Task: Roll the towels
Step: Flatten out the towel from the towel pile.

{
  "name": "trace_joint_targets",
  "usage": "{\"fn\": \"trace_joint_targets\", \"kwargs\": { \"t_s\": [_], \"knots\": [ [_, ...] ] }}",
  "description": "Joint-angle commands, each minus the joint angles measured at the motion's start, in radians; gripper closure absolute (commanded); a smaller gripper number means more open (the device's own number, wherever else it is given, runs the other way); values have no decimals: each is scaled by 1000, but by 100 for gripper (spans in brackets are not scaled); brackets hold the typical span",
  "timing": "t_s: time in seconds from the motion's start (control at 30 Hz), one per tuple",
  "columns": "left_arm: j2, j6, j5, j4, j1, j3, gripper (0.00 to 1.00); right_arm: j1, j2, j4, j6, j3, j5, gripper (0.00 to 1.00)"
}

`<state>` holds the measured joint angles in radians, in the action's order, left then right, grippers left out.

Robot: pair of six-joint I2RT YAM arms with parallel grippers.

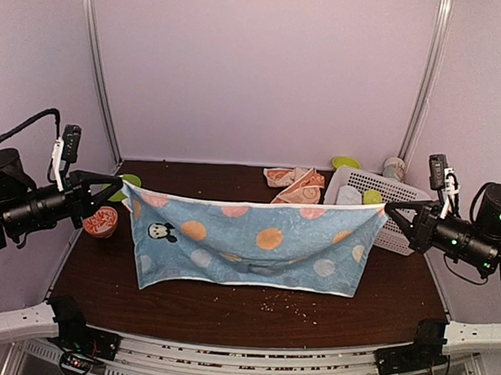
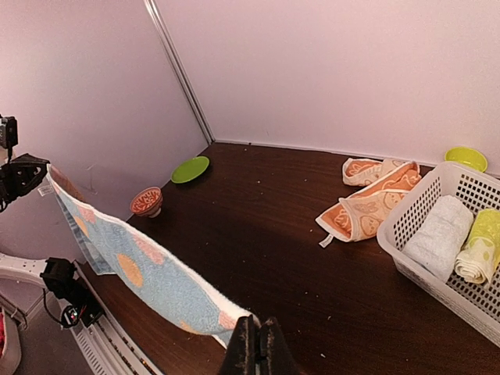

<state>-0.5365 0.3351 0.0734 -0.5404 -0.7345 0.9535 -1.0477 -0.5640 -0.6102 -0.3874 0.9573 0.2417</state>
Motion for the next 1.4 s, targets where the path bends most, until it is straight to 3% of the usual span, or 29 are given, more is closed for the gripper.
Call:
{"fn": "trace_joint_targets", "kwargs": {
  "t_s": [0.0,0.13,0.33,0.53,0.63,0.9,1.1,1.23,1.37],
  "knots": [
    [23,42,117,65,4,-30,100,-5,16,-13,10,-6,-88,100],
    [35,68,96,76,4,-86,100,-5,6,-4,-3,-40,-59,100],
    [-2,118,-67,150,4,-199,100,16,-92,-12,-103,-104,188,100],
    [-176,175,-231,185,6,-197,100,130,-205,95,-168,-183,156,100],
    [-186,160,-275,196,6,-186,100,141,-215,135,-134,-191,152,100],
    [-42,49,-32,153,6,-144,100,138,-84,100,42,-162,-86,100],
    [128,92,201,81,4,-135,100,118,95,34,63,-108,-321,100],
    [106,87,150,93,4,-161,100,119,55,68,58,-137,-231,100],
    [-15,57,55,182,6,-225,100,163,-105,134,12,-178,-95,100]
  ]
}}
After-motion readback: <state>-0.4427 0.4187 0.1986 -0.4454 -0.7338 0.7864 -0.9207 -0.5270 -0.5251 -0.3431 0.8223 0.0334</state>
